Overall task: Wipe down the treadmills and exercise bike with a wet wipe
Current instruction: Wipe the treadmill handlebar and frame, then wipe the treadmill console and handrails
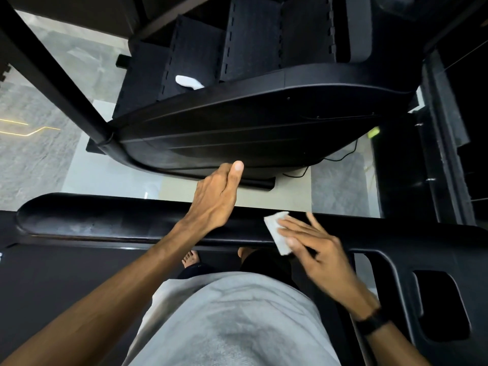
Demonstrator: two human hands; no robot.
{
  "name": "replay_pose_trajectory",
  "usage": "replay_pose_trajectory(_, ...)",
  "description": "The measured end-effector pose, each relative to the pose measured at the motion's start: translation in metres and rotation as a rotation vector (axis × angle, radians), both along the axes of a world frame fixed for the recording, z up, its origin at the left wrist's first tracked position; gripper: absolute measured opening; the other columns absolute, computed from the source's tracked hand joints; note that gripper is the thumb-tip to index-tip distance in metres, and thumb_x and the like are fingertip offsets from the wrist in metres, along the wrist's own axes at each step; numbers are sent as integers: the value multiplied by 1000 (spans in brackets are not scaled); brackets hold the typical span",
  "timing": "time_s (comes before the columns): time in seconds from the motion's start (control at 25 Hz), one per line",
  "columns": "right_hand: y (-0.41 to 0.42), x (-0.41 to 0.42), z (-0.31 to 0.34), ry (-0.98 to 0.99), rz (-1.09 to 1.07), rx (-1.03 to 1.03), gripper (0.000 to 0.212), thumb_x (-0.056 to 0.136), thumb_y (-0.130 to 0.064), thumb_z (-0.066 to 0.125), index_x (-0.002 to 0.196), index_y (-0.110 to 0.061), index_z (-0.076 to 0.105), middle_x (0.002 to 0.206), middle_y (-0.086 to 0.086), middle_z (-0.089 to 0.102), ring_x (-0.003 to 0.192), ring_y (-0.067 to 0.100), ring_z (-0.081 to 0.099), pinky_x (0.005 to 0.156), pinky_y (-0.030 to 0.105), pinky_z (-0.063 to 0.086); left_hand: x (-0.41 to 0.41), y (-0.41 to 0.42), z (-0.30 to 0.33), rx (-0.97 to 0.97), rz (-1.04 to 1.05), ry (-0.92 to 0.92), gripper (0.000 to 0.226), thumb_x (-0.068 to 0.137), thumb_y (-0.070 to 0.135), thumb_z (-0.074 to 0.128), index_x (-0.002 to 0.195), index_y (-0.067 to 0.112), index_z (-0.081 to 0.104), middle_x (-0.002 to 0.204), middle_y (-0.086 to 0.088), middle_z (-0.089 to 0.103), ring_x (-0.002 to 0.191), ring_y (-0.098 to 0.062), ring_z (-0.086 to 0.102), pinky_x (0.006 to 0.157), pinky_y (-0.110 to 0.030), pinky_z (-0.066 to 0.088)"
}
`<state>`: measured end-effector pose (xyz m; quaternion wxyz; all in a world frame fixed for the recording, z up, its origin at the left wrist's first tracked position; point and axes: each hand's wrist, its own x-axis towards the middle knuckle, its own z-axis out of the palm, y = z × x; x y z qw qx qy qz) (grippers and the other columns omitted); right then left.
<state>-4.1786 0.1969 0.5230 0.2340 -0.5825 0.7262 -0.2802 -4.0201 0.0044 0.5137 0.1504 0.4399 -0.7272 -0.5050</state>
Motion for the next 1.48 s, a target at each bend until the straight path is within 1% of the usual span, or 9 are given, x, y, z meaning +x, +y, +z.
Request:
replay_pose_trajectory(0.12, 26, -37, 3, 151, -43, -58, 23, 90, -30, 65, 101, -16, 79, 116, -9, 72, 115, 3, 63, 114, 40, 37, -1, 0, -1, -21, -33, 1, 93, 84, 77, 3, 115, 9, 58, 97, -13, 69, 86, -27, 65, 86, -47, 49)
replay_pose_trajectory(0.24, 25, -45, 9, 255, 13, -17, 25, 84, -41, 68, 92, -19, 77, 104, -14, 65, 105, -3, 55, 100, 30, 38, 0, 0, -3, -49, -52, -3, 91, 89, 75, 5, 115, 7, 59, 96, -15, 69, 84, -25, 64, 84, -43, 49)
replay_pose_trajectory(0.44, 6, -33, 7, 240, 179, -42, 22, 86, -37, 70, 88, -16, 74, 93, -10, 63, 88, 0, 55, 83, 29, 42, 8, 0, -1, -72, 17, 33, 87, 90, 73, 7, 109, 7, 61, 94, -14, 69, 85, -26, 64, 86, -47, 49)
replay_pose_trajectory(0.64, -24, -1, 1, 221, 295, -101, 10, 83, -20, 79, 84, -12, 73, 88, -5, 63, 75, 10, 56, 73, 34, 44, 38, 0, 0, -215, 129, 29, 36, 105, 54, 30, 79, 35, 46, 69, 16, 49, 72, 11, 50, 83, -41, 40)
replay_pose_trajectory(0.8, -48, 32, -3, 140, 328, -104, 10, 80, -15, 81, 83, -13, 73, 88, -5, 63, 75, -3, 44, 73, 30, 44, 71, -2, -8, -331, 204, 29, 39, 104, 48, 37, 97, 21, 64, 89, 17, 59, 83, 9, 54, 105, -51, 37)
replay_pose_trajectory(1.04, -106, 98, -7, 4, 467, -30, 20, 71, -4, 85, 73, -14, 68, 78, -6, 59, 69, 9, 53, 66, 26, 48, 125, -3, -3, -508, 534, 83, 25, 103, 24, 52, 91, 10, 69, 85, 2, 70, 81, -13, 63, 106, -45, 38)
replay_pose_trajectory(1.24, -150, 158, -14, -13, 584, -20, 25, 70, 4, 83, 71, -14, 67, 75, -11, 53, 64, 3, 48, 58, 22, 46, 181, -2, -1, -635, 857, 50, 28, 102, 21, 54, 84, 6, 71, 78, -2, 70, 75, -20, 65, 96, -50, 43)
replay_pose_trajectory(1.36, -174, 184, -14, -28, 623, -13, 23, 71, 0, 86, 72, -14, 67, 74, -7, 56, 63, 4, 50, 60, 23, 48, 207, 0, -4, -609, 1004, 93, 30, 102, 24, 55, 83, 7, 71, 77, 0, 71, 74, -20, 67, 83, -58, 49)
replay_pose_trajectory(1.48, -194, 207, -15, -44, 647, 1, 22, 71, -5, 88, 72, -14, 67, 73, -9, 56, 62, 1, 50, 62, 17, 45, 216, 8, -7, -473, 1215, 232, 24, 100, 18, 55, 85, 9, 71, 78, 5, 71, 76, -17, 70, 76, -52, 54)
